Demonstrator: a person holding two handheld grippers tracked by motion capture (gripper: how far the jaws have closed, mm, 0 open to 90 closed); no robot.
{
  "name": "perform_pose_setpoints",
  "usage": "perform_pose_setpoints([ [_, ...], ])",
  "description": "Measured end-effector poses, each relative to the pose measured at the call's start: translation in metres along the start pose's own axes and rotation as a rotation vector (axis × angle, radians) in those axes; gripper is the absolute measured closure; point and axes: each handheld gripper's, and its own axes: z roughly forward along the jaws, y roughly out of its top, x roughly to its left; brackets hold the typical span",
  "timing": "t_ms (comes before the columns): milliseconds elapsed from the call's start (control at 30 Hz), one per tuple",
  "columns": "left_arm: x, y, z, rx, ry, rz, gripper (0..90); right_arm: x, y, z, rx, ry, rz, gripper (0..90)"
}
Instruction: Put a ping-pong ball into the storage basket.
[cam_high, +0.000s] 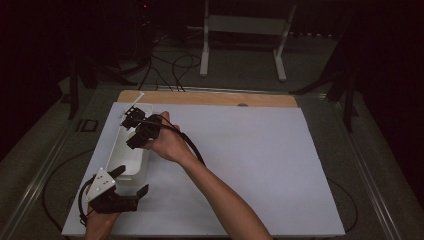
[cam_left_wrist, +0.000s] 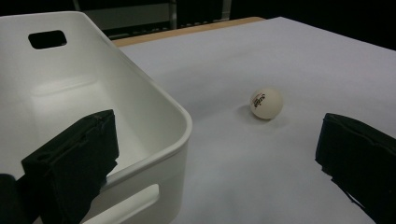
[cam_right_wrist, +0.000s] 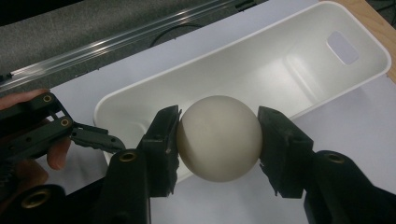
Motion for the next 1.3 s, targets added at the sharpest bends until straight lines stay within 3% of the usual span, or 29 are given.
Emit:
perform_pose_setpoints([
  [1300,0.0,0.0,0.0,-0.001,0.0,-0.002,0.0,0.007,0.009,0.011,0.007,0.006,-0.006,50.3],
])
